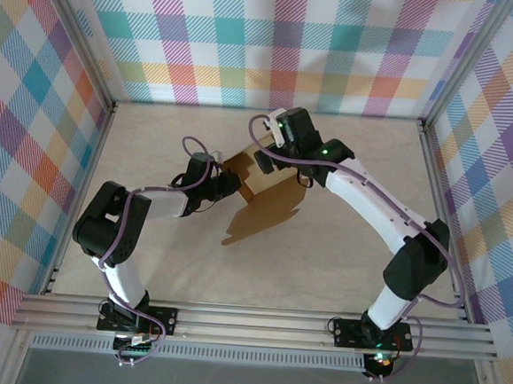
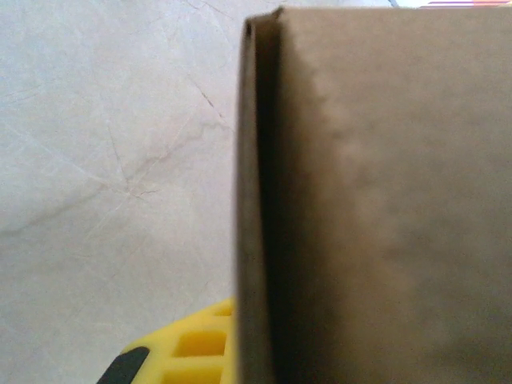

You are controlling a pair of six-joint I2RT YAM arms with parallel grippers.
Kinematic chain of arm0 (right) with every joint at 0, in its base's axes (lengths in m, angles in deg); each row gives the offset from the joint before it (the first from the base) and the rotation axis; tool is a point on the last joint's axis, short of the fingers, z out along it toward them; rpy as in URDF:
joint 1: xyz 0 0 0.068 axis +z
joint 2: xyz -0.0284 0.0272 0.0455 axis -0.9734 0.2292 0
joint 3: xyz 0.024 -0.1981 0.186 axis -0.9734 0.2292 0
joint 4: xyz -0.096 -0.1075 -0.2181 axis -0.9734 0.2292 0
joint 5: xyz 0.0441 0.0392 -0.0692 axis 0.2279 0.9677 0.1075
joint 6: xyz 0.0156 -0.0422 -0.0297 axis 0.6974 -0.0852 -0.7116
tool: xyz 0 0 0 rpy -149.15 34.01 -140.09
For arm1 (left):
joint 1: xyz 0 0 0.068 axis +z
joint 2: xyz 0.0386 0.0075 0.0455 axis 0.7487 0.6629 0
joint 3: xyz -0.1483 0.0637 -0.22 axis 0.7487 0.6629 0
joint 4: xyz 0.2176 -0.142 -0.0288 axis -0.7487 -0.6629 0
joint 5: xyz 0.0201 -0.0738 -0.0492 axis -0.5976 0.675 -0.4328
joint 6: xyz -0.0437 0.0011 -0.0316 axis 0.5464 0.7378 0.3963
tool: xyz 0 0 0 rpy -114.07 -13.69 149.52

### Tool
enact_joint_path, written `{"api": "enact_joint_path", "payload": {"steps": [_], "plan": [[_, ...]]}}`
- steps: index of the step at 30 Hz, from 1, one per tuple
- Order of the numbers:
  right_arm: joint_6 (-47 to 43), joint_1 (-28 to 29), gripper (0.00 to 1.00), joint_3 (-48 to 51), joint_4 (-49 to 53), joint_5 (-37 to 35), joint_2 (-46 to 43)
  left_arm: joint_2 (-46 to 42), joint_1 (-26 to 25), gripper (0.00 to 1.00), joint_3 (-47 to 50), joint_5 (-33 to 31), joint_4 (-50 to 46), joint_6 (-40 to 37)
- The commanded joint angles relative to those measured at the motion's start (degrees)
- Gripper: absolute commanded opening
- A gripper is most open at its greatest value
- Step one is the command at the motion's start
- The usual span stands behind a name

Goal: Fold the paper box

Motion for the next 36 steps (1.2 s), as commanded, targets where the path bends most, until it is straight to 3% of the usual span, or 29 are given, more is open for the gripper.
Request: {"api": "enact_joint_path", "payload": {"steps": [1,11,15,20,26,36], "plan": [[4.5,-1.1,0.99,0.4,-1.7,3.8,-2.6,-0.7,0.1,0.0,-2.9,-1.5,-4.6,-0.1],[12.3,-7.1,0.96,6.4,-4.1,12.5,-6.5,-5.2,0.1,0.0,-8.6,-10.4,-26.0,-4.8],[8.0,-6.9,0.85,5.1,-2.4,11.7,-4.4,-5.5,0.1,0.0,-9.7,-10.7,-28.4,-5.1],[-0.4,-3.4,0.7,-1.5,2.3,-0.1,2.3,-5.2,-0.2,0.0,-11.0,-10.8,-30.5,-5.2],[-6.3,-0.1,0.62,-9.8,5.3,-12.1,12.1,-5.7,-0.2,0.0,-11.6,-11.3,-31.9,-5.2],[-7.5,0.3,0.43,-19.3,8.9,-17.0,21.8,-6.1,-0.1,0.0,-11.7,-11.1,-32.5,-5.9]]}}
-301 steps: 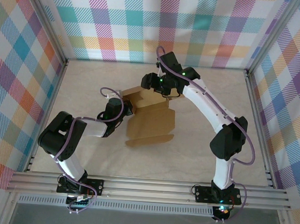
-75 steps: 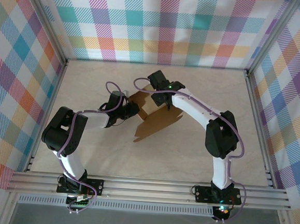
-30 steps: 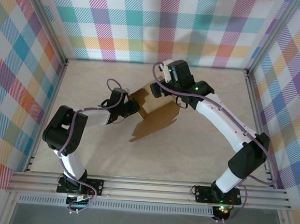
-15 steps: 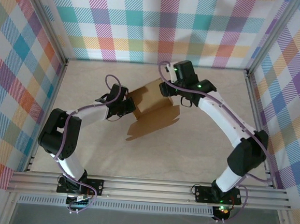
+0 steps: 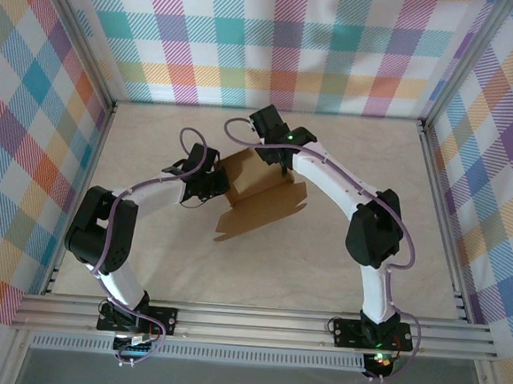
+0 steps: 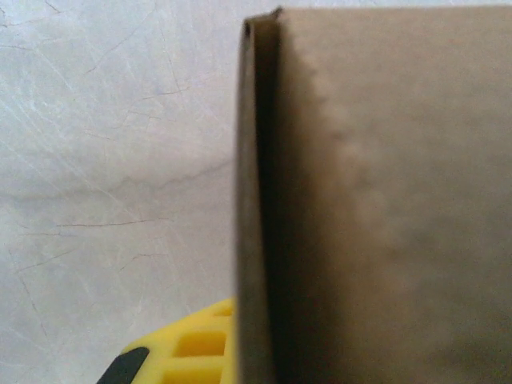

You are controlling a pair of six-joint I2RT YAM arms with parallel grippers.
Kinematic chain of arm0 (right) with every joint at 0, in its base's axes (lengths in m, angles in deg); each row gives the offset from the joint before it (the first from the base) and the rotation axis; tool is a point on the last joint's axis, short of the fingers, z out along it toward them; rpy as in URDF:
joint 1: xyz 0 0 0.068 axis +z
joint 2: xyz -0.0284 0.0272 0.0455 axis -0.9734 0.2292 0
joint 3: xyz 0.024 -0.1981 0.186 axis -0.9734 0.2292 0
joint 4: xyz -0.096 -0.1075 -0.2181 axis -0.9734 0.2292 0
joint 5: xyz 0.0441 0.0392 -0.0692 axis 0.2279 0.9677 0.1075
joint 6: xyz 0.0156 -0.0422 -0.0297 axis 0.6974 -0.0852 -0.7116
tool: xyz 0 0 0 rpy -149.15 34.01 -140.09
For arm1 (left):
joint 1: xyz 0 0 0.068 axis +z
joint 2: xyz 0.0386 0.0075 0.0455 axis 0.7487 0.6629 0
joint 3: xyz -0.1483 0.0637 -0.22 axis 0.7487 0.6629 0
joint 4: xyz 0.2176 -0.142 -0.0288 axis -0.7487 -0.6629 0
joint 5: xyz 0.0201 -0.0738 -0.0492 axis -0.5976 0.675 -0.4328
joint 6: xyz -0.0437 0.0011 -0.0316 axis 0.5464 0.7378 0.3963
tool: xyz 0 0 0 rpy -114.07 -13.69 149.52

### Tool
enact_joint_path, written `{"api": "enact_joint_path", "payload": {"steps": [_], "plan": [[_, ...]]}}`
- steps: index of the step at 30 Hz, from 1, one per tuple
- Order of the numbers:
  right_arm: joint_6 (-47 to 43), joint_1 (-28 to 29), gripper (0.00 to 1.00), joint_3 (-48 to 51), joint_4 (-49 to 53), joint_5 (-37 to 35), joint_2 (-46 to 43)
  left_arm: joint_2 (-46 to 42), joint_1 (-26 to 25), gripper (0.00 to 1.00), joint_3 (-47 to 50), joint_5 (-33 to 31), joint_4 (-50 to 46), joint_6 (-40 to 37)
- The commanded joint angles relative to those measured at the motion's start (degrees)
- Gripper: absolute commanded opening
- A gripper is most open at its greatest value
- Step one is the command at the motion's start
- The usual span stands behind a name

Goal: Fold the paper box

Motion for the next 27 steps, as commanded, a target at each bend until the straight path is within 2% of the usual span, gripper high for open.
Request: {"api": "enact_joint_path", "payload": {"steps": [1,6,12,21,23,27], "plan": [[-1.1,-0.1,0.41,-3.5,2.6,-3.5,1.4,-2.2,-0.2,0.0,-1.6,-0.1,-1.0,-1.1],[-1.4,-0.1,0.34,-4.4,3.8,-3.7,3.0,-2.2,-0.1,0.0,-1.6,-0.2,-1.3,-1.3],[-1.7,-0.1,0.4,-4.7,6.4,-3.3,3.7,-1.9,-0.1,0.0,-1.8,0.0,-1.2,-1.1],[-3.1,-0.1,0.38,-4.8,8.9,-3.5,4.3,-1.7,-0.1,0.0,-1.7,0.1,-1.2,-0.8],[-3.2,0.1,0.34,-4.8,9.4,-4.4,4.5,-1.6,-0.1,0.0,-1.7,0.1,-1.1,-0.6],[-3.3,0.5,0.16,-4.2,9.2,-6.1,4.5,-1.4,-0.1,0.0,-1.9,0.3,-1.0,-0.4]]}}
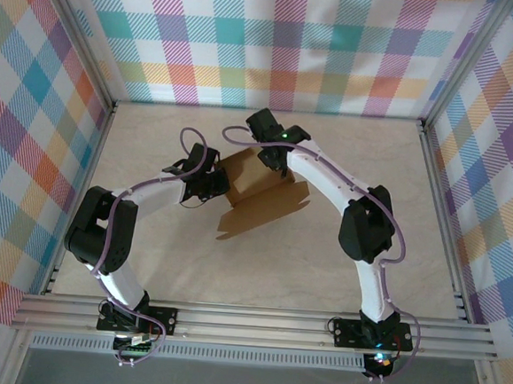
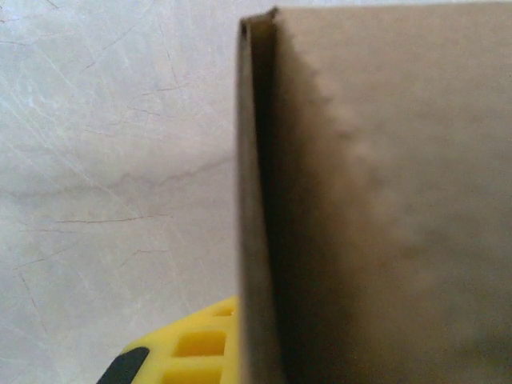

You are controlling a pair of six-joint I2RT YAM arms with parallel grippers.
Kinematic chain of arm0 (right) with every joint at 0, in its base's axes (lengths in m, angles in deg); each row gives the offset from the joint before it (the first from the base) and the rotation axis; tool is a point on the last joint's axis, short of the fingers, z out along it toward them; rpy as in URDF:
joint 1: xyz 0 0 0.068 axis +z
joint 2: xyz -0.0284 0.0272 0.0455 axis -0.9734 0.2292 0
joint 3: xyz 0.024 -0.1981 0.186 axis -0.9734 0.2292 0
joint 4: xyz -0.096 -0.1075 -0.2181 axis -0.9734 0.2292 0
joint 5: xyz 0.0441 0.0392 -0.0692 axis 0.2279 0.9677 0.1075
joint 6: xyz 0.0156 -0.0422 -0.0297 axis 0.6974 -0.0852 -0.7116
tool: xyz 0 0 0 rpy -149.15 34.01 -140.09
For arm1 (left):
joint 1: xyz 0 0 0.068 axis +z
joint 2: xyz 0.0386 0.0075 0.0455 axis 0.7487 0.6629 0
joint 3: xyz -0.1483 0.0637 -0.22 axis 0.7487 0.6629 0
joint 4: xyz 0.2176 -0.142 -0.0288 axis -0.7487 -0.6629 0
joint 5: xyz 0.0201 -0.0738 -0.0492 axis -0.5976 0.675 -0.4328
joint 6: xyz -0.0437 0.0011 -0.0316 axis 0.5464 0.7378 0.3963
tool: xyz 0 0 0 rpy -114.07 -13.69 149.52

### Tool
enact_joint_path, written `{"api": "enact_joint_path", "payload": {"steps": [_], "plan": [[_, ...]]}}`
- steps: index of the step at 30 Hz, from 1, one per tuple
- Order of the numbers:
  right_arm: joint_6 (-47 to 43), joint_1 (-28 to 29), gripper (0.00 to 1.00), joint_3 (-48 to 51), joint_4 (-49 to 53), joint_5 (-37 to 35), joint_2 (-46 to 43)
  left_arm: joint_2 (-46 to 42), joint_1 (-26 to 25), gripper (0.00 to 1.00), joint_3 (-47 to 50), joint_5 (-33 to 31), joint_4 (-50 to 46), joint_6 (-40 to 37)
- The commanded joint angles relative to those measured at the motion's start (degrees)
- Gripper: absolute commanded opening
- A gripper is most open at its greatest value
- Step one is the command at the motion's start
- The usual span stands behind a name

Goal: Fold the paper box

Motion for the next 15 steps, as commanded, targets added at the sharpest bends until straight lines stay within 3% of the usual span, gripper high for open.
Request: {"api": "enact_joint_path", "payload": {"steps": [1,6,9,10,11,15], "plan": [[-0.8,0.6,0.14,-1.1,1.7,-3.1,0.8,-1.3,-0.1,0.0,-1.8,0.3,-0.4,-0.2],[-1.4,1.3,0.0,-1.1,1.1,-5.8,1.6,-1.3,-0.1,0.0,-1.8,0.5,-0.4,-0.1],[-1.0,1.4,0.0,-1.1,1.1,-6.2,1.8,-1.3,-0.1,0.0,-1.8,0.5,-0.4,-0.1],[-0.9,1.4,0.02,-1.2,1.1,-6.2,1.8,-1.2,-0.1,0.0,-1.8,0.6,-0.4,-0.1],[-0.7,1.4,0.12,-1.2,1.1,-6.2,1.7,-1.3,-0.1,0.0,-1.8,0.6,-0.4,-0.2],[0.9,1.5,0.27,-1.2,0.9,-4.3,0.8,-1.1,-0.1,0.0,-1.8,0.6,-0.3,-0.1]]}}
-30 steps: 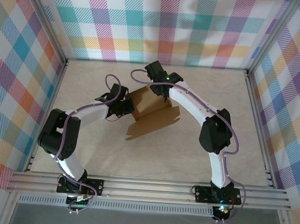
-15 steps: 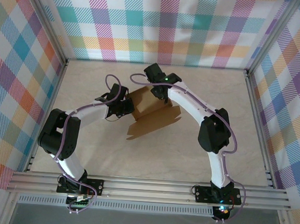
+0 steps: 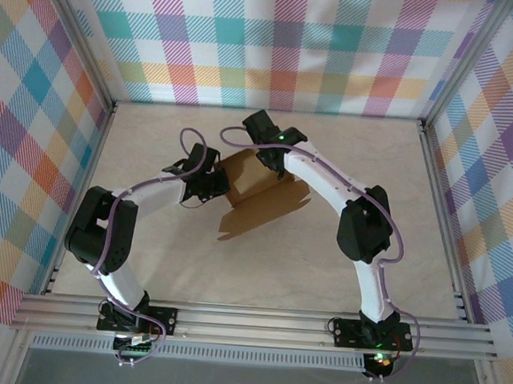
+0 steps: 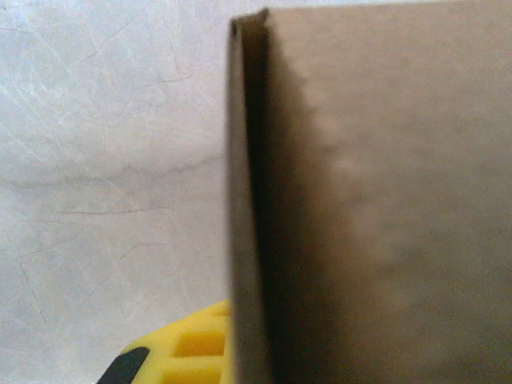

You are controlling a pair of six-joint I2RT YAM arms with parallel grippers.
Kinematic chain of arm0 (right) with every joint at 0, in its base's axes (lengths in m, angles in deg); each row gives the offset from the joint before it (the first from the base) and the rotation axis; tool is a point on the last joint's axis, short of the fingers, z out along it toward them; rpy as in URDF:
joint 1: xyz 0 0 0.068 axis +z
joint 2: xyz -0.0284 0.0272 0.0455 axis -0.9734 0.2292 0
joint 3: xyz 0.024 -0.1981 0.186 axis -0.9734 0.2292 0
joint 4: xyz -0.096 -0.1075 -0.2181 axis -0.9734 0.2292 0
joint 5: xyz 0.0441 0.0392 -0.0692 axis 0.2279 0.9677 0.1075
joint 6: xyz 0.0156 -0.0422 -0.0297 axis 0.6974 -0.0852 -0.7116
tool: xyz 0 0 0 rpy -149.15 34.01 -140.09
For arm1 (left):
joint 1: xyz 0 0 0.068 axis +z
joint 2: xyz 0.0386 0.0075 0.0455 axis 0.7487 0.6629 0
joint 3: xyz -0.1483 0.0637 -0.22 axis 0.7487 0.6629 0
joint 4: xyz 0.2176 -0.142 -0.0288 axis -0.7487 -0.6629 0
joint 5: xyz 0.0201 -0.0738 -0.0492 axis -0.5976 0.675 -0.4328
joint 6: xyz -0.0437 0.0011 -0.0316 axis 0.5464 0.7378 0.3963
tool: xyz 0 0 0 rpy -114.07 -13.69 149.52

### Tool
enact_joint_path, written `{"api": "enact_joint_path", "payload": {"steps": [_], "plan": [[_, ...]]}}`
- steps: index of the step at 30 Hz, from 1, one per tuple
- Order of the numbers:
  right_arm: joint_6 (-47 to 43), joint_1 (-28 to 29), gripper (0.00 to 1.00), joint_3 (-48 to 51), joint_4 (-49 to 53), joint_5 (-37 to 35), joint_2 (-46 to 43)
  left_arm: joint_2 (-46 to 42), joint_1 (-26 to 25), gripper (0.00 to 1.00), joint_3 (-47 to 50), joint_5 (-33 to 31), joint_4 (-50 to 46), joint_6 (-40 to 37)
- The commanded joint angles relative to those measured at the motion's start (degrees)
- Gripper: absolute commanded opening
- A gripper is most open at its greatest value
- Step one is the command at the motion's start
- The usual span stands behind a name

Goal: Fold the paper box

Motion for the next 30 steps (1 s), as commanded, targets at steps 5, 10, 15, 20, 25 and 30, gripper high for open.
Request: {"api": "enact_joint_path", "payload": {"steps": [5,10,15,20,25,30], "plan": [[3.5,0.1,0.47,0.3,0.3,6.9,-2.9,-0.8,-0.1,0.0,-1.5,0.5,0.6,-0.5],[5.4,-0.2,0.78,2.5,-0.8,12.5,-6.4,-0.4,-0.2,0.0,-1.5,0.6,0.7,-0.5],[6.7,-0.6,0.92,7.0,-4.1,18.2,-11.3,-0.2,-0.1,0.0,-1.6,0.9,0.8,-0.4],[11.1,-1.5,0.97,14.3,-10.5,23.3,-18.0,0.2,-0.1,0.0,-2.5,0.7,-0.4,-1.1],[16.3,-4.4,0.97,21.9,-15.9,26.9,-25.2,0.4,0.1,0.0,-6.5,-0.6,-8.6,-8.4],[20.6,-9.1,0.97,28.3,-17.8,31.2,-30.7,5.1,0.6,0.0,-18.0,-0.3,-27.1,-20.7]]}}
